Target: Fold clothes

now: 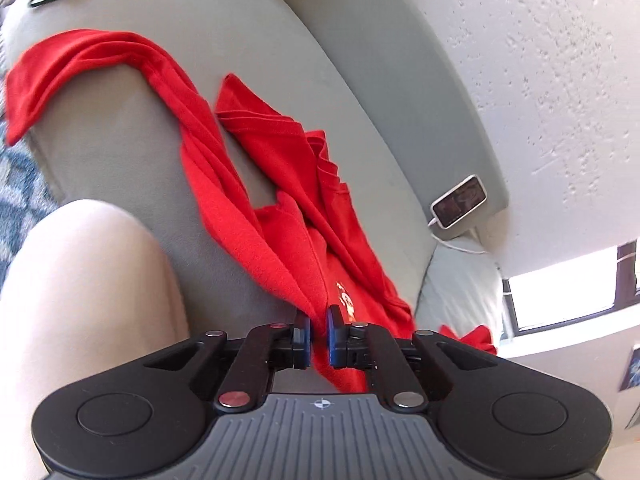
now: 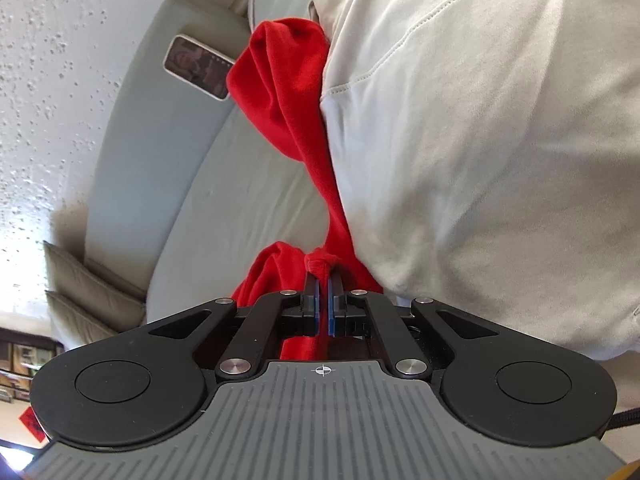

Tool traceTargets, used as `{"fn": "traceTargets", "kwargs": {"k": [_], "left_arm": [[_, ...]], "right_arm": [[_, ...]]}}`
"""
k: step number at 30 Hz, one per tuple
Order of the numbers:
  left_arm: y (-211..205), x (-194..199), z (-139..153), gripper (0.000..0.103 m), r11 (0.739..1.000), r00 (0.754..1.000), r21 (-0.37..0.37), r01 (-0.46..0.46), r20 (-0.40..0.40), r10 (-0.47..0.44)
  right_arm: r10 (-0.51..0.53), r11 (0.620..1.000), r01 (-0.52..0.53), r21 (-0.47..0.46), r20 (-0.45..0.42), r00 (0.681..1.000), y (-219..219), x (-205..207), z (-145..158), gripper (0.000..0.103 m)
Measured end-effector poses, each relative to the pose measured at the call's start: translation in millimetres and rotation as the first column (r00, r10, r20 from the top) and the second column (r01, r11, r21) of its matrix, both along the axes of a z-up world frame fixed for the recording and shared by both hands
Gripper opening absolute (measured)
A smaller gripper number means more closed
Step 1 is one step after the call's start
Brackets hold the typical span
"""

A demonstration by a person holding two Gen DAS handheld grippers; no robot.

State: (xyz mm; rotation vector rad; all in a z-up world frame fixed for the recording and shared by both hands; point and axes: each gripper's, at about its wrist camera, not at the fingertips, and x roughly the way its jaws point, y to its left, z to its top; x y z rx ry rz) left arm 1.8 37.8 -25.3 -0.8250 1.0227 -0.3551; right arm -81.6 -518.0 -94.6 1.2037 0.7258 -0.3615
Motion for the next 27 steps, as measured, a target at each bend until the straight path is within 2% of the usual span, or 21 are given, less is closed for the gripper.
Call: {"fn": "traceTargets", "kwargs": {"k": [3,5,8,14,19,21,23,24,27], "left_arm": [[13,-9,-3,0.003,0.999,0.999,-0.007,-0.04,-0.006,0.04],[20,-11,-17,0.003,0.997,0.996,-0.029,-0.074,-0.049,0.072],[23,-11,-36,0.003,0.993,0.99,-0.05,-0.103,-0.1,0.098],[-6,12,-54,0.003,0.998,0.99,-0.008,-0.064,-0.129,0.062],[-24,20,-59,0.013,0.999,0.992,0.051,-0.016,-0.127,0.022],[-28,20,-62,0.017,0.998,0.992,0.058,-0.002,-0.123,0.009],[-32,22,-66,0.022,0.998,0.993,0.061,0.008,-0.118,-0.001],[-34,23,-68,0.023,0.998,0.993,0.065,0.015,-0.117,-0.007],[-38,25,-72,0.023,0.996,0.993,0.081,0.029,-0.117,-0.02]], "right_arm": [[-0.001,0.999,0.001,0.048,0.009,1.0,6,0,-6,0.004],[0.011,0.997,-0.011,0.071,0.006,1.0,11,-2,-11,0.004],[0.03,0.998,-0.03,0.05,-0.016,0.999,16,-5,-15,0.003],[0.076,0.997,-0.076,-0.006,-0.045,0.996,21,5,-12,0.008],[0.09,0.994,-0.095,-0.05,-0.089,0.992,20,17,-14,0.012],[0.105,0.991,-0.112,-0.066,-0.099,0.989,21,22,-14,0.017],[0.117,0.989,-0.124,-0.075,-0.097,0.988,22,26,-14,0.032],[0.122,0.988,-0.13,-0.082,-0.098,0.988,22,29,-15,0.035],[0.142,0.98,-0.158,-0.125,-0.123,0.982,26,36,-17,0.036]]}}
